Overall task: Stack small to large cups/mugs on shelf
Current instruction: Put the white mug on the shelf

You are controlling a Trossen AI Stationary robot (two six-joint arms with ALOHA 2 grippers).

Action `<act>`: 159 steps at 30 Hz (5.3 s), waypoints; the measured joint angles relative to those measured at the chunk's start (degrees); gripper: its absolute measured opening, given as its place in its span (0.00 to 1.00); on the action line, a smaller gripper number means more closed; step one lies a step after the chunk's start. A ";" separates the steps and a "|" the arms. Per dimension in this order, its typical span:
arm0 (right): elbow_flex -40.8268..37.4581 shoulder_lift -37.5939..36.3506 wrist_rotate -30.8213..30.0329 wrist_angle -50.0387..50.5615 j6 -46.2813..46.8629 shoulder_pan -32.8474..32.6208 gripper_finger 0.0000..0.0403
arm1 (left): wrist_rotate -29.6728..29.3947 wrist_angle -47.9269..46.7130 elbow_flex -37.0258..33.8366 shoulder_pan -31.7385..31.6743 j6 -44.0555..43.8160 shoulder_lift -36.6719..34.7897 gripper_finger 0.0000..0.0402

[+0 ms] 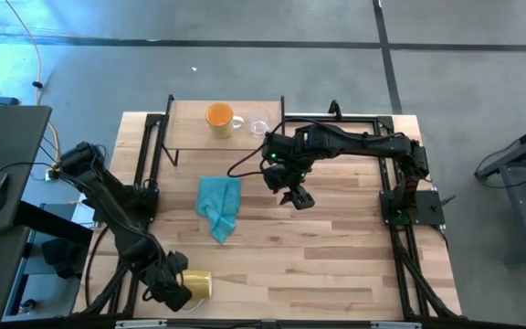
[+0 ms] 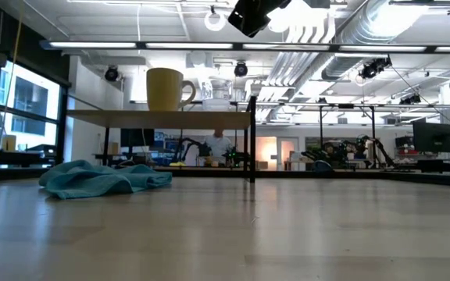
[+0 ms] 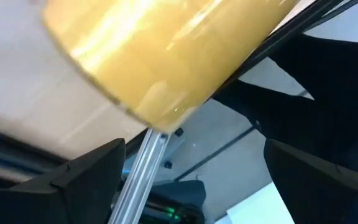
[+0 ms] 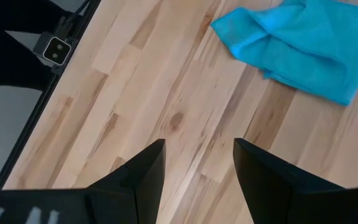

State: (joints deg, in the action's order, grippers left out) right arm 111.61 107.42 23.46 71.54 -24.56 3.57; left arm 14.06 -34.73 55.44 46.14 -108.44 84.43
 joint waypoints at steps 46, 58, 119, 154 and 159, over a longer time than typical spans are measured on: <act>0.01 0.00 0.11 -0.04 0.07 2.19 0.45 | -21.86 0.82 0.09 -0.03 10.71 3.52 0.42; 0.00 0.00 0.11 -0.06 0.20 2.17 0.45 | -29.17 1.12 0.20 -0.01 11.46 3.33 0.03; 0.04 0.02 0.61 -3.17 2.25 2.02 0.45 | 7.82 -34.78 8.46 -19.24 32.06 -5.15 0.01; 0.04 0.02 0.81 -3.69 2.45 2.05 0.45 | 9.68 -29.28 8.48 -24.11 45.06 2.90 0.13; 0.04 0.02 0.85 -3.69 2.43 2.16 0.45 | 8.38 -29.07 8.48 -24.11 45.13 2.90 0.10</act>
State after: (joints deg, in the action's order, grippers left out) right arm 111.66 107.44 24.32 67.85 -22.13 5.74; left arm 22.44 -63.80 63.92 22.02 -63.31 87.33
